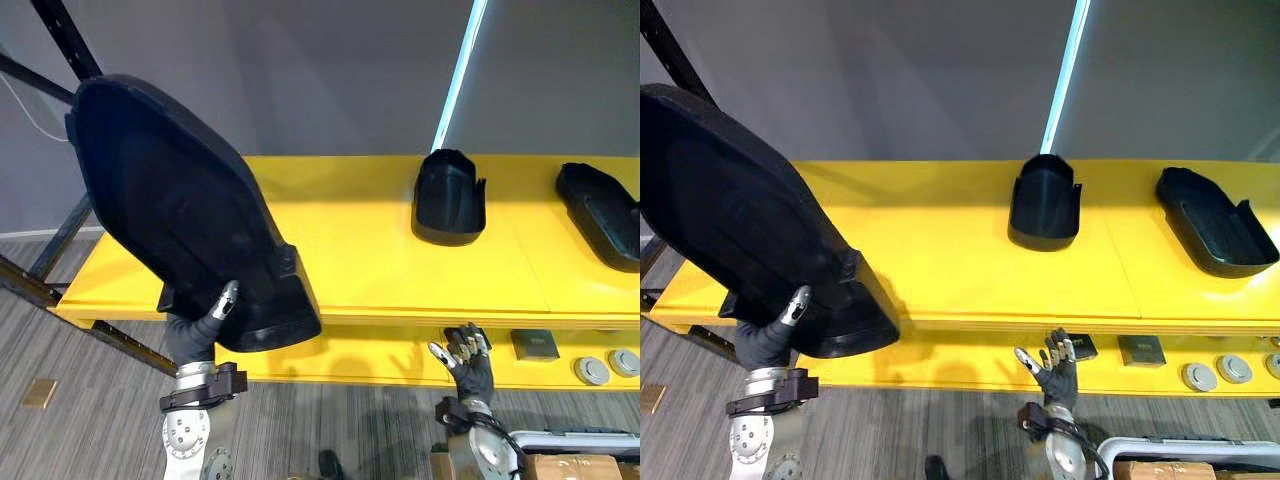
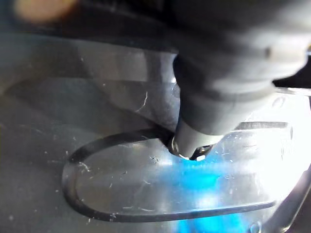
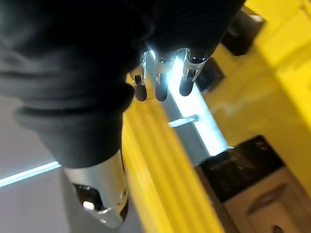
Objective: Walk over and take plastic housings, then place them on the shelf
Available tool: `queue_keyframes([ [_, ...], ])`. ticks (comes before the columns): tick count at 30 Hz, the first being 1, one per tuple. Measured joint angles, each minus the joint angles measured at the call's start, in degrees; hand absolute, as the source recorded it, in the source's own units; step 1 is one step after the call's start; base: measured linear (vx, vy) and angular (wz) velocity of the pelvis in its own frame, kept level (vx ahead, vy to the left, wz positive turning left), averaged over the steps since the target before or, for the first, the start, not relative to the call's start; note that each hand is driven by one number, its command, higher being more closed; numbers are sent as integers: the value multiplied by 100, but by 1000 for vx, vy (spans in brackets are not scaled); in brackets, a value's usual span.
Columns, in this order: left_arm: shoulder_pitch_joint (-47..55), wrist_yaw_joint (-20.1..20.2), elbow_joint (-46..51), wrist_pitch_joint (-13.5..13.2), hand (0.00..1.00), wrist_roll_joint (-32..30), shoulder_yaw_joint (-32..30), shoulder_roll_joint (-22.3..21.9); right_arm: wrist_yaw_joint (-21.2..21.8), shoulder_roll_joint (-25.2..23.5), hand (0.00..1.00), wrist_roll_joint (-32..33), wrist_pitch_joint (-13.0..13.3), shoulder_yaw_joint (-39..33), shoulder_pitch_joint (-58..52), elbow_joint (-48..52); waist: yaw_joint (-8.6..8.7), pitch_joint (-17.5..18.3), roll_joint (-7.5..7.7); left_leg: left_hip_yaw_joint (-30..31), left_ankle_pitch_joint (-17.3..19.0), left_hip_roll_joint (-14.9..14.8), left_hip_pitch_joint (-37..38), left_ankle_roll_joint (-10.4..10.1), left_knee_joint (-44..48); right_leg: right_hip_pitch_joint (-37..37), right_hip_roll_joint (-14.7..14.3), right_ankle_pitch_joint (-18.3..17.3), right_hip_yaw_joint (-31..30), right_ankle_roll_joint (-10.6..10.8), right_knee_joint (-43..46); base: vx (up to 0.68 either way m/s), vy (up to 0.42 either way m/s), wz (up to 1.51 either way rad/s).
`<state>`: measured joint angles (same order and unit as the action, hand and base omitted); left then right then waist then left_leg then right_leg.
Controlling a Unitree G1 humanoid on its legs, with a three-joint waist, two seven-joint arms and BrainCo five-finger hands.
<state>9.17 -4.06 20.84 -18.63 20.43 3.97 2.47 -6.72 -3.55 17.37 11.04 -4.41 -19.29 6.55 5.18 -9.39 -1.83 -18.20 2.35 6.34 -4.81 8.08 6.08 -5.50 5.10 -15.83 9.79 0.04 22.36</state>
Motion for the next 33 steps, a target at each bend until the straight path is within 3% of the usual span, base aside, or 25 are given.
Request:
queue_keyframes([
  [4,-216,199,17,1,100,267,282,-113,25,-9,0,-255,27,-12,-141,830,40,9,-2,94,-1,-40,94,-8,-66,298,-127,292,8,88,-507,96,-3,-1],
  [6,-218,271,59,0,100,375,399,-113,192,10,0,-385,350,-18,87,1565,28,142,6,131,-50,-48,251,-58,-241,514,-192,389,20,70,-778,13,4,2],
  [8,-222,349,76,-3,100,424,437,-113,268,15,0,-461,556,-57,340,1678,12,264,14,177,-85,-46,284,-84,-305,561,-209,415,50,51,-880,10,13,9],
  [11,-202,361,77,-2,100,433,429,-114,277,14,0,-467,598,-11,510,1570,-56,317,-7,266,-123,-35,227,-143,-278,553,-202,427,130,40,-912,-15,9,17],
  [14,-55,376,73,-3,100,529,383,-132,249,46,0,-465,598,190,846,1052,-171,119,4,575,266,-206,-606,-747,1456,561,-104,550,85,-8,-1005,-75,-36,-13],
  [15,26,336,60,-2,100,527,324,-141,240,91,0,-464,595,368,1036,890,-295,34,-28,787,493,-428,-994,-1016,2520,574,-100,596,-39,-1,-1005,-59,-20,-61],
  [17,221,303,20,-2,100,527,204,-141,241,123,0,-464,596,584,1158,831,-335,27,-19,822,717,-1006,-1112,-1160,3159,706,-42,637,-154,44,-1085,15,25,-41],
  [19,421,300,-72,0,100,524,87,-135,235,263,0,-464,599,657,1298,827,-276,68,-47,1095,730,-1695,-995,-1182,2885,751,160,666,-202,94,-1097,98,178,-5],
  [22,484,310,-74,10,100,512,-48,-52,216,390,0,-447,599,658,1356,790,-267,111,-117,1761,625,-2070,-782,-1095,2220,739,371,739,-222,216,-1131,113,346,4],
  [23,505,294,-74,12,100,509,-103,46,204,391,0,-432,600,653,1358,779,-265,174,-214,2008,410,-2226,-613,-1021,1746,767,430,789,-201,322,-1179,142,475,14],
  [24,517,271,-69,15,100,497,-142,120,204,392,0,-426,604,628,1362,772,-262,248,-324,2227,177,-2252,-477,-1333,1455,865,494,832,-144,579,-1301,160,523,20],
  [26,470,214,-69,35,100,431,-212,302,222,330,0,-414,603,564,1368,742,-221,301,-254,2176,683,-1993,-397,-1900,1384,1083,802,974,-93,918,-1538,135,573,46],
  [27,471,198,-71,54,100,404,-305,502,254,211,0,-422,598,564,1416,680,-268,326,-76,2088,796,-1687,-373,-1808,1417,1115,1118,1123,-111,1119,-1551,99,636,37],
  [29,515,190,-71,102,100,401,-442,757,324,101,0,-439,579,569,1530,576,-346,333,-14,1940,846,-1482,-292,-1712,1514,1088,1343,1466,-155,1223,-1460,46,468,-10],
  [31,513,196,-52,93,100,390,-653,975,382,87,0,-445,578,606,1715,572,-510,362,-16,1480,921,-1441,-148,-1521,1537,626,1480,1871,-300,1087,-1000,-10,402,-68],
  [33,461,197,-69,93,100,388,-701,1033,391,75,0,-470,579,662,1789,575,-473,384,-45,1279,902,-1427,-230,-1333,1467,343,1421,1987,-168,912,-940,-57,274,-55],
])
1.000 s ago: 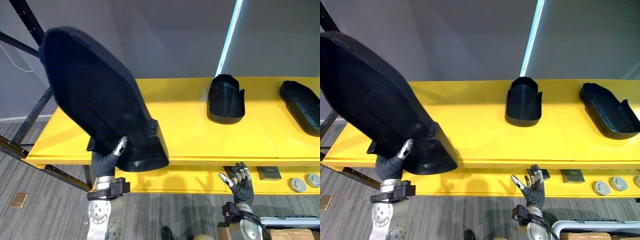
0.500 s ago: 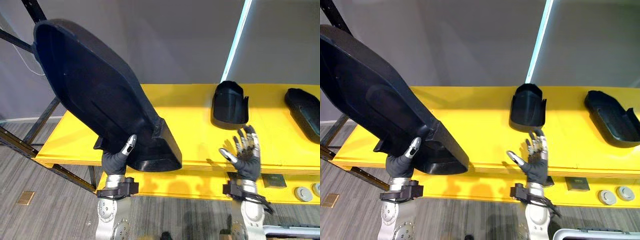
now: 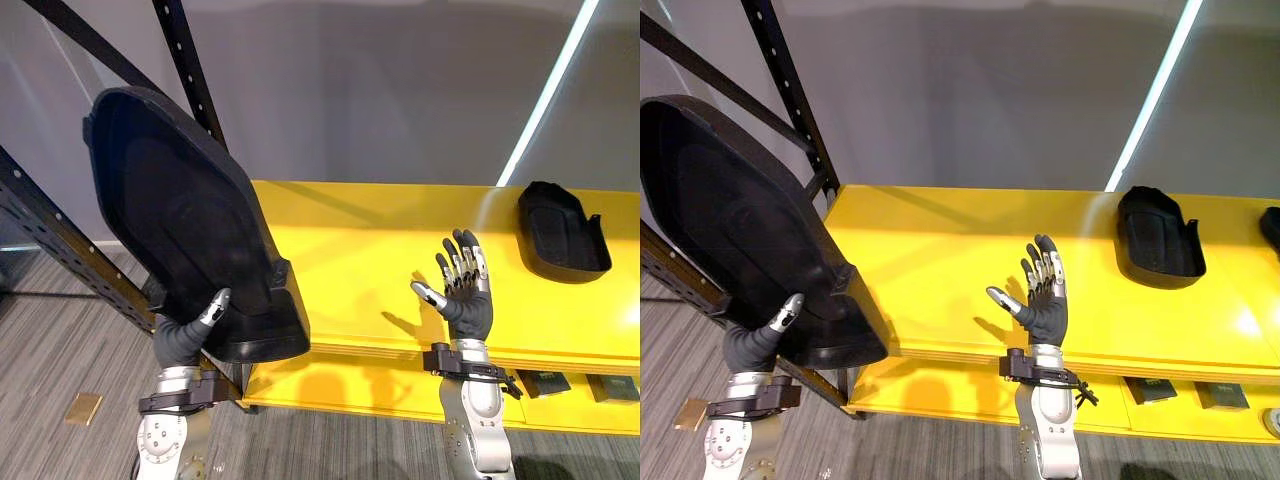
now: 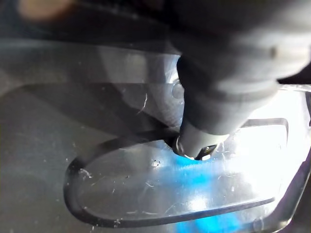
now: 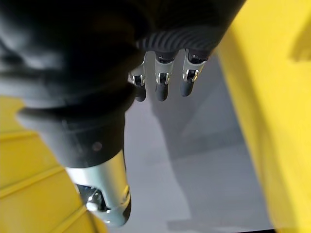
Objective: Walk over and take plastic housings, then place them on the shelf
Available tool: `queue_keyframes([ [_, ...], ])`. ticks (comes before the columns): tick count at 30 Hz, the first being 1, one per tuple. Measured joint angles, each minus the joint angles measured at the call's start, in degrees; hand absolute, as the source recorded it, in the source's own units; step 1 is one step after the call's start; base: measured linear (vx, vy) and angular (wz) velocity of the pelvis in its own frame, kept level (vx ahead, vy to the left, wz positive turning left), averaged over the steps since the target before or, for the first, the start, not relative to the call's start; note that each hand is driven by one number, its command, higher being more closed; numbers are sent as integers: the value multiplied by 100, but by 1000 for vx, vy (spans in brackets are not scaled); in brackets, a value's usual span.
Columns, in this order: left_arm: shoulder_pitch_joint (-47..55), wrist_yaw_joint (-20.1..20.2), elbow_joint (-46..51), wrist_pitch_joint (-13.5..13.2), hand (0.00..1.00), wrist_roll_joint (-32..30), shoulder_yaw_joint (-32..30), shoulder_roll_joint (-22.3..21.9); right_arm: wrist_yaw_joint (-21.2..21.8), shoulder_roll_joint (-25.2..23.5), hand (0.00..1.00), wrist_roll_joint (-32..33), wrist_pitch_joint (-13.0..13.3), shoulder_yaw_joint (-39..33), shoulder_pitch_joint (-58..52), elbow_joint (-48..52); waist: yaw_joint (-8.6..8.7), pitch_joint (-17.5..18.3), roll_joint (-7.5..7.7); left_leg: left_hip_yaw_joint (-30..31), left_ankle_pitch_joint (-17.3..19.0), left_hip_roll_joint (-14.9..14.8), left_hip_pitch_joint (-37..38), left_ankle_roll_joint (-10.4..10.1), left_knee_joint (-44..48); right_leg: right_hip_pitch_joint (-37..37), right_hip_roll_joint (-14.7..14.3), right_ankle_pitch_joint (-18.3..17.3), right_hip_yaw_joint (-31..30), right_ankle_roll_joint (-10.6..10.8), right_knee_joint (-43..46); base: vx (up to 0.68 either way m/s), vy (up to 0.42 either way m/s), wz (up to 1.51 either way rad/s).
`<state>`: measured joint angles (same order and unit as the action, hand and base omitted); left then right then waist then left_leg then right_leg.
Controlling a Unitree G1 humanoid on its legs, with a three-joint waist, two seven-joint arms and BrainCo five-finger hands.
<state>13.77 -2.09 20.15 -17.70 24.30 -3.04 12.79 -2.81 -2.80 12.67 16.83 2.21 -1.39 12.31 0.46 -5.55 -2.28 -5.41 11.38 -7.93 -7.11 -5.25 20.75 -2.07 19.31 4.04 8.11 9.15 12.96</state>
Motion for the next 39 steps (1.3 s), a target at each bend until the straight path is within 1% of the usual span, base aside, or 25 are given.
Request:
queue_keyframes([
  [1,-153,9,-85,9,100,-9,33,36,2,-8,0,-14,0,1,-90,16,135,5,32,59,-54,13,-85,102,-105,-73,-200,-405,-61,121,173,-65,142,-8],
  [2,-236,21,-152,41,100,-29,63,23,2,0,0,-29,-3,-6,-155,28,169,10,46,58,-93,54,-98,154,-173,-80,-284,-590,-52,59,194,-70,29,3],
  [3,-295,19,-207,82,100,-91,82,-33,2,10,0,-105,-7,-6,-232,51,151,14,58,-58,-165,127,-74,170,-291,-64,-311,-671,110,-29,28,-86,-22,-22],
  [5,-319,18,-207,122,100,-137,33,-45,7,11,0,-254,-9,-17,-333,90,164,33,93,-159,-293,194,-86,133,-490,80,-304,-657,213,-47,-527,-106,-67,-25],
  [6,-386,17,-217,167,100,-169,-8,-63,16,17,0,-330,-49,-127,-436,215,161,26,92,-213,-385,179,-152,70,-609,112,-365,-632,211,-6,-860,-119,-150,-5],
  [7,-426,17,-219,208,100,-207,-37,-112,34,60,0,-426,-74,-286,-577,411,160,-10,39,-202,-539,109,-156,4,-790,96,-484,-553,213,-9,-991,-113,-171,-6],
  [9,-436,17,-239,237,100,-201,-150,-133,77,145,0,-450,-87,-516,-711,682,168,-14,37,-246,-772,-62,-83,-130,-1153,-24,-683,-477,181,-20,-1048,-63,-168,-15],
  [11,-607,13,-388,295,100,-165,-304,-106,89,262,0,-473,-87,-805,-826,1067,222,-16,38,-281,-1043,-263,-53,-272,-1571,-222,-908,-409,160,-102,-1057,-40,-177,-20],
  [13,-998,9,-876,416,100,4,-338,37,138,388,0,-476,-87,-986,-954,1297,291,-55,32,-363,-1272,-368,88,-354,-1966,-304,-1035,-377,127,-145,-1056,-13,-97,-15],
  [14,-1119,7,-1035,475,100,83,-338,97,161,417,0,-485,-87,-1016,-989,1339,314,-68,26,-374,-1310,-380,113,-360,-2031,-316,-1057,-373,112,-151,-1055,-7,-59,-17],
  [15,-1336,-12,-1295,591,100,243,-337,254,181,435,0,-525,-87,-1035,-1041,1415,391,-94,24,-415,-1371,-380,135,-360,-2131,-378,-1071,-367,49,-159,-1040,-4,-22,-13],
  [16,-1447,-15,-1403,628,100,296,-337,348,188,433,0,-525,-87,-1035,-1054,1443,430,-118,24,-444,-1391,-374,127,-357,-2167,-421,-1068,-362,35,-162,-1030,-22,3,-19],
  [17,-1788,-16,-1638,735,100,431,-331,591,188,425,0,-525,-87,-1038,-1098,1472,499,-229,21,-510,-1434,-341,111,-344,-2237,-516,-1040,-333,-8,-164,-1021,-28,21,-16],
  [20,-2370,-67,-1975,826,100,713,-315,1012,186,416,0,-524,-94,-991,-1219,1499,515,-417,11,-576,-1473,-281,14,-305,-2258,-690,-991,-292,-123,-135,-996,-38,33,-13],
  [22,-2963,-241,-2287,908,100,933,-202,1508,154,413,0,-522,-98,-975,-1267,1519,513,-565,-8,-579,-1505,-246,-160,-278,-2253,-880,-963,-271,-136,-123,-962,-43,22,-2],
  [23,-3113,-256,-2385,911,100,950,-176,1640,149,417,0,-521,-98,-931,-1265,1520,513,-612,-12,-578,-1514,-243,-194,-273,-2253,-925,-961,-270,-139,-123,-942,0,0,0],
  [25,-3652,-293,-2774,970,100,1083,59,2193,95,423,0,-510,-99,-678,-1261,1533,508,-758,-17,-591,-1531,-239,-306,-264,-2250,-1075,-961,-268,-176,-125,-898,-12,11,-5],
  [27,-4050,-276,-3045,986,100,1168,303,2592,68,426,0,-503,-99,-459,-1250,1535,481,-892,-12,-647,-1532,-232,-327,-261,-2250,-1160,-958,-269,-266,-125,-855,6,18,-12],
  [28,-4335,-255,-3257,1001,100,1267,521,2892,66,426,0,-500,-99,-327,-1247,1535,479,-942,-16,-685,-1536,-223,-377,-257,-2250,-1241,-952,-269,-291,-125,-841,9,15,-14],
  [29,-4495,-249,-3376,1009,100,1279,662,3067,65,426,0,-500,-99,-279,-1244,1535,485,-998,-12,-692,-1536,-221,-378,-256,-2250,-1249,-951,-269,-294,-125,-835,9,11,-8],
  [31,-5050,-161,-3779,1099,100,1550,1213,3599,61,434,0,-497,-100,-125,-1245,1534,507,-1110,-15,-722,-1537,-220,-417,-254,-2252,-1312,-952,-269,-318,-125,-830,17,8,-7],
  [32,-5229,-107,-3904,1119,100,1668,1401,3769,55,438,0,-495,-100,-71,-1244,1534,516,-1119,-17,-740,-1539,-219,-468,-251,-2251,-1379,-955,-269,-347,-125,-827,20,6,-9],
  [35,-5344,-15,-4023,1188,100,1886,1523,3931,2,492,0,-439,-100,55,-1242,1534,532,-1207,-24,-789,-1540,-219,-467,-250,-2249,-1409,-958,-270,-416,-125,-828,32,6,-9],
  [36,-5343,13,-4059,1224,0,1951,1603,4027,-29,539,0,-421,-101,130,-1240,1534,547,-1237,-27,-816,-1540,-220,-462,-250,-2245,-1409,-961,-271,-425,-126,-829,31,3,-6],
  [39,-5297,29,-4076,1245,0,2059,1703,4238,-61,552,0,-422,-101,186,-1237,1536,552,-1297,-23,-853,-1539,-227,-441,-249,-2241,-1409,-969,-273,-452,-127,-831,35,3,-5],
])
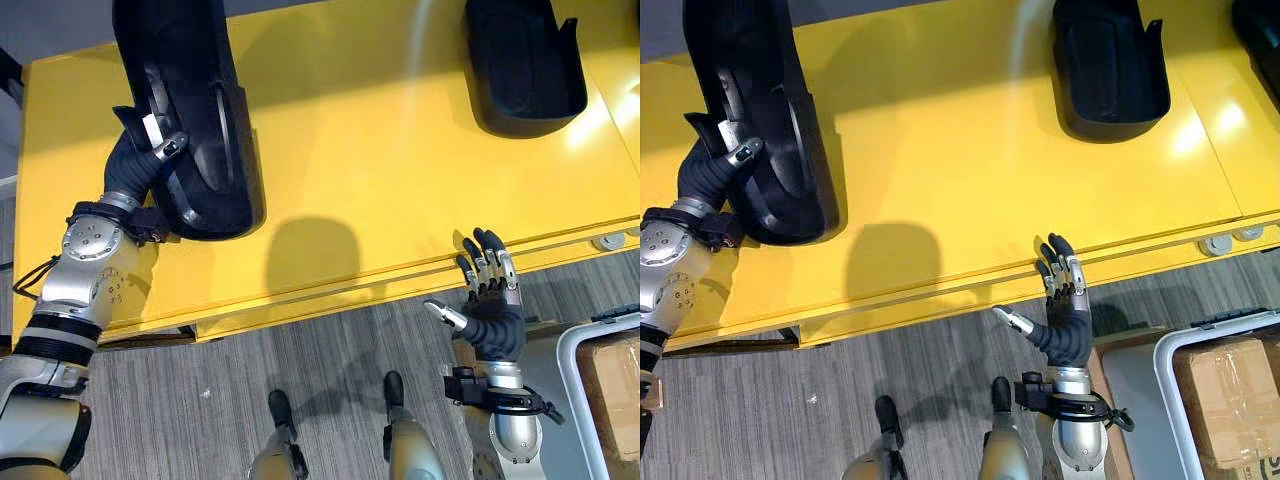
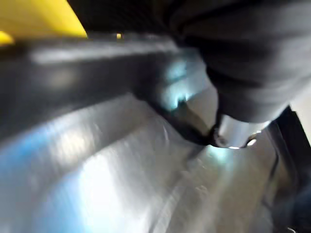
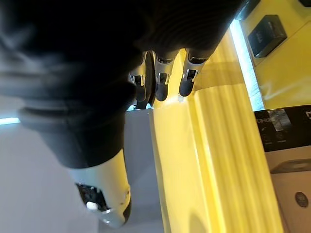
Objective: Walk over and take plastic housings, then place them on the shelf
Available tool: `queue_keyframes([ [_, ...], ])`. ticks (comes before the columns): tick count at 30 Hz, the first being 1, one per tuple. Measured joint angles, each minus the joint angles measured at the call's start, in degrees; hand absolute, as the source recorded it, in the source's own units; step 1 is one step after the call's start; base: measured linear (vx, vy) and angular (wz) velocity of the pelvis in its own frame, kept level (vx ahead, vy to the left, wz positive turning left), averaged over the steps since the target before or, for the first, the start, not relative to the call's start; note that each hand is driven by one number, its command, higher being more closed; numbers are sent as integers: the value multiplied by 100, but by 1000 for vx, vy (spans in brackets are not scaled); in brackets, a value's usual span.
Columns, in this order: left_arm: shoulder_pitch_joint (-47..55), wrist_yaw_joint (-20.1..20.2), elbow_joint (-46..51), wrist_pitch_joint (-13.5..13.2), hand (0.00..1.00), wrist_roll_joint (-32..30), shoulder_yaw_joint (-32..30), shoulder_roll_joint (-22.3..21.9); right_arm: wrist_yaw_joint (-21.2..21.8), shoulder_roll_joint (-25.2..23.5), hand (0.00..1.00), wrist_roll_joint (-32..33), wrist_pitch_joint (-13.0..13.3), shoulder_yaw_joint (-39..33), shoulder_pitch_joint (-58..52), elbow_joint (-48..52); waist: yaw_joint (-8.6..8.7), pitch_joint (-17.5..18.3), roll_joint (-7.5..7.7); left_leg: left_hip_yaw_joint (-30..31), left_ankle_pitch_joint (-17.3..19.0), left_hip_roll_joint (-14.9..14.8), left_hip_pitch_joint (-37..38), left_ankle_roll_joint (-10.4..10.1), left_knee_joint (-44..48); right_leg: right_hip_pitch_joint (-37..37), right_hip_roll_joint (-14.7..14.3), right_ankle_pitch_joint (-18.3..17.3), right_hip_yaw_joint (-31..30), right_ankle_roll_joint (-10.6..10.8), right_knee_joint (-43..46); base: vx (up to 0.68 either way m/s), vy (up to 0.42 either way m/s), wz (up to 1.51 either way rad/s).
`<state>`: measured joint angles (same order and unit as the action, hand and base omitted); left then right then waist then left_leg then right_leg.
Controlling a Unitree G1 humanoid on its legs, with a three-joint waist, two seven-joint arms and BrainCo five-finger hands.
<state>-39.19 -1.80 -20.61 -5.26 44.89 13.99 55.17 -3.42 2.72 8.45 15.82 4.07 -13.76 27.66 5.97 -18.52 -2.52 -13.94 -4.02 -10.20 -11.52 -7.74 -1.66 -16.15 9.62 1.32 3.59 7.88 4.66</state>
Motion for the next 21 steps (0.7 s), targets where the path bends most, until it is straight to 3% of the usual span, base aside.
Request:
queue_keyframes([
  [6,596,-14,362,3,0,120,-42,293,-103,141,0,-2,-35,288,-12,-1,-4,-6,-1,-64,1,-1,98,2,-1,36,-7,-2,-112,2,0,16,5,-8],
  [11,830,-56,444,94,0,109,-82,267,-128,199,0,-2,-124,368,-36,-160,16,-4,1,-60,3,-1,226,4,-10,174,-8,-3,-106,3,2,-7,2,0],
  [14,850,-277,460,231,0,-37,-268,-106,-126,205,0,-4,-207,498,-82,-264,1,12,4,-57,3,-1,276,4,-12,233,-10,-2,-97,5,4,-42,14,3],
  [16,865,-497,467,283,0,-130,-601,-697,-100,200,0,-14,-222,552,-178,-264,-15,103,4,-48,-1,0,299,6,-45,249,-12,6,-92,13,5,-16,9,1],
  [21,928,-894,496,395,0,-251,-767,-1709,21,192,0,-103,-275,554,-278,-264,18,495,14,-93,-9,1,633,12,-208,512,-35,6,-110,13,-70,27,12,-4],
])
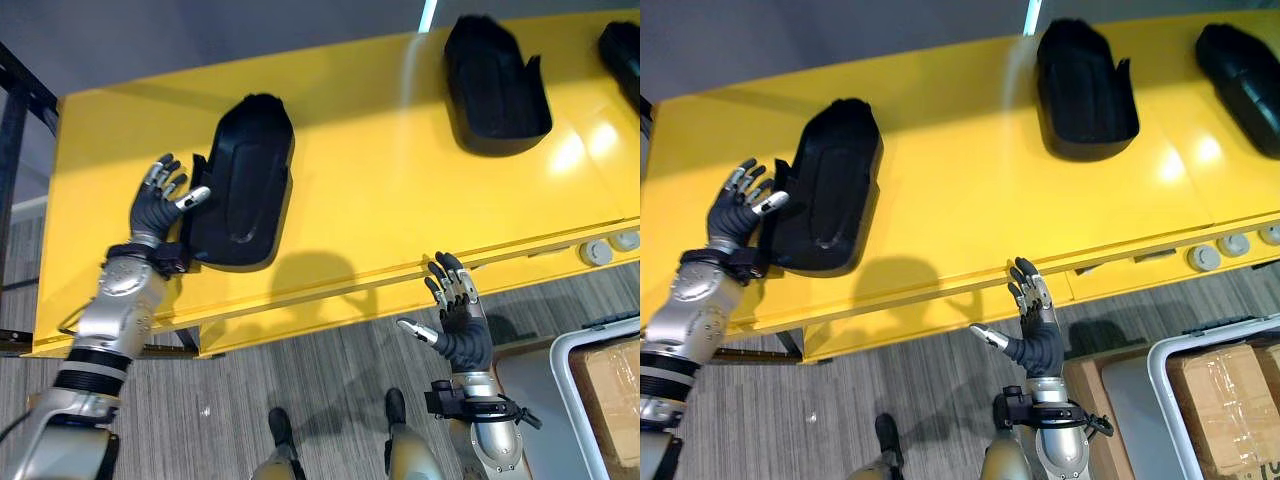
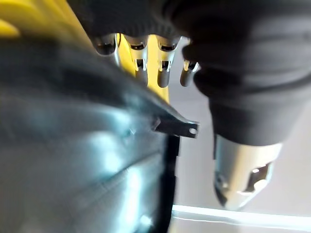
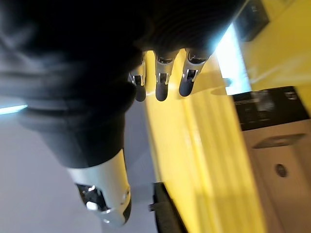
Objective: Walk over and take plastic housings, then place them on the shelf
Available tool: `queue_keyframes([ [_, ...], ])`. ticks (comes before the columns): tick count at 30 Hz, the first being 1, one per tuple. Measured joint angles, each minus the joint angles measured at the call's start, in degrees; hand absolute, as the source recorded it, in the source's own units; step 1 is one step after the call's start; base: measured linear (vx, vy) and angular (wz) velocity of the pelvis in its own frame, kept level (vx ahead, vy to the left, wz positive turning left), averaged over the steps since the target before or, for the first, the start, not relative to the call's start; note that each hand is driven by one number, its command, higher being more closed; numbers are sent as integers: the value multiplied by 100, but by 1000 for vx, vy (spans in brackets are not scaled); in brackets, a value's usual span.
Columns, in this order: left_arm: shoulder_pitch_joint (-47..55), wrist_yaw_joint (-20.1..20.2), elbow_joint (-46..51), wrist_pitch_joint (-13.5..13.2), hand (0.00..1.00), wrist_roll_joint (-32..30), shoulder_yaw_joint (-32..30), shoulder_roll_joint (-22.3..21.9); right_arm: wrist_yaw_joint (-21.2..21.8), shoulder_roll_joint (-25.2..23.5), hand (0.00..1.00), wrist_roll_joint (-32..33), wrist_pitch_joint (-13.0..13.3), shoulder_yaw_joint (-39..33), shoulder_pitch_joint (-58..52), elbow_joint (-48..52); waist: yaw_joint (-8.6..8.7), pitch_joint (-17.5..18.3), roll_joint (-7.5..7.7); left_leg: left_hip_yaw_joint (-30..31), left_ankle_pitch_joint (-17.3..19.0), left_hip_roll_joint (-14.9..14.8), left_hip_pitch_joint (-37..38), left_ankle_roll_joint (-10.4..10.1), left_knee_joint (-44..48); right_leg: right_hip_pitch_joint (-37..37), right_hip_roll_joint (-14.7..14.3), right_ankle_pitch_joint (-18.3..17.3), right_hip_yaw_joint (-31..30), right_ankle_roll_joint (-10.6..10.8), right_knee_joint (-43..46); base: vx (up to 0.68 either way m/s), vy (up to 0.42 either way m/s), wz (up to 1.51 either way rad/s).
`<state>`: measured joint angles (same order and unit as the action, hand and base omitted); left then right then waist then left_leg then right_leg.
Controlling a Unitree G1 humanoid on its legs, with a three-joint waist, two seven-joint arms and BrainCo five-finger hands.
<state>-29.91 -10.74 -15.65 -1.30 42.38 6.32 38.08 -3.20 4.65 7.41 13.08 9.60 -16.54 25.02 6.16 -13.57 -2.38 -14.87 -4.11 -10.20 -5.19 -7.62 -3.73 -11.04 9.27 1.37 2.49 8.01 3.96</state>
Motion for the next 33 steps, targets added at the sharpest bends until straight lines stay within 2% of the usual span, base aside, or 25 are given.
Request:
queue_keyframes([
  [4,-109,-411,63,1,0,-128,-308,-730,53,-8,0,-2,-50,11,-4,-70,128,288,-1,-27,0,-2,257,0,-58,251,-10,0,0,0,-74,10,5,-1],
  [7,-273,-708,457,-73,0,-212,-576,-1249,77,-1,0,-29,-73,8,-19,-150,145,466,-12,-32,0,-2,344,0,-71,346,-11,-1,0,1,-83,0,0,0],
  [10,-341,-868,736,-229,0,-578,-615,-1481,192,8,0,-179,-73,9,-13,-150,147,582,-38,-33,-1,-2,520,0,-115,520,-15,-1,6,1,-108,0,0,0],
  [13,-350,-1034,800,-263,0,-1008,-834,-1516,285,8,0,-255,-73,14,-9,-162,146,822,-97,1,-12,-1,539,6,-115,561,-13,0,41,2,-108,-6,6,5],
  [15,-353,-1119,813,-267,0,-1134,-955,-1516,310,11,0,-255,-73,9,-11,-185,146,843,-108,96,-27,-2,629,6,-117,719,-7,-1,157,2,-134,-14,5,21],
  [16,-352,-1157,843,-269,0,-1169,-1006,-1517,338,25,100,-256,-73,20,-4,-194,117,887,-108,129,-42,-3,632,2,-118,754,-3,-1,203,2,-139,-17,4,26],
  [18,-261,-1159,1053,-262,0,-1291,-1142,-1540,369,36,100,-272,-73,92,23,-211,101,907,-106,250,-77,-3,617,-3,-119,826,6,-2,302,1,-144,-34,6,27],
  [19,35,-1160,1514,-271,0,-1482,-1277,-1606,416,41,100,-291,-73,188,42,-244,80,949,-107,276,-90,-3,593,4,-120,825,8,-2,322,1,-146,-38,13,20],
  [20,502,-1143,2127,-319,0,-1687,-1393,-1783,480,41,100,-320,-73,286,62,-292,49,994,-116,285,-92,-1,587,5,-120,826,13,-2,329,2,-148,-18,14,8],
  [22,1061,-1131,2733,-407,0,-1915,-1432,-2091,556,25,100,-316,-73,349,78,-380,2,1060,-124,323,-92,3,575,5,-120,832,17,-3,350,3,-153,5,11,9],
  [24,2282,-995,3721,-624,0,-2653,-1308,-2924,794,-12,100,-74,-63,544,160,-607,-82,1141,-120,425,-109,9,518,-1,-120,872,31,-15,479,18,-168,8,11,24],
  [25,2595,-981,3931,-667,0,-2802,-1221,-3111,836,-24,100,-57,-63,619,208,-719,-105,1153,-118,447,-115,9,504,-1,-121,871,31,-15,494,18,-169,-6,11,19],
  [27,3664,-947,4474,-866,0,-3350,-699,-3640,993,-99,100,154,-59,978,524,-1373,-260,1176,-128,520,-130,12,448,-1,-133,871,41,-20,576,25,-167,-23,11,18],
  [29,4065,-888,4615,-1014,0,-3608,-366,-3793,1036,-177,100,164,-58,1193,742,-1765,-361,1183,-129,580,-146,15,386,3,-142,858,45,-23,625,30,-163,-41,6,19],
  [31,4544,-802,4608,-1275,0,-3806,-35,-3882,1061,-254,100,342,-55,1486,1146,-2257,-462,1191,-132,670,-165,26,237,17,-144,790,55,-44,705,62,-172,-66,12,22],
  [33,4741,-729,4571,-1329,0,-3810,53,-3897,1053,-270,100,362,-51,1620,1385,-2467,-521,1183,-113,757,-209,35,120,27,-143,743,71,-42,823,62,-169,-35,13,32],
])
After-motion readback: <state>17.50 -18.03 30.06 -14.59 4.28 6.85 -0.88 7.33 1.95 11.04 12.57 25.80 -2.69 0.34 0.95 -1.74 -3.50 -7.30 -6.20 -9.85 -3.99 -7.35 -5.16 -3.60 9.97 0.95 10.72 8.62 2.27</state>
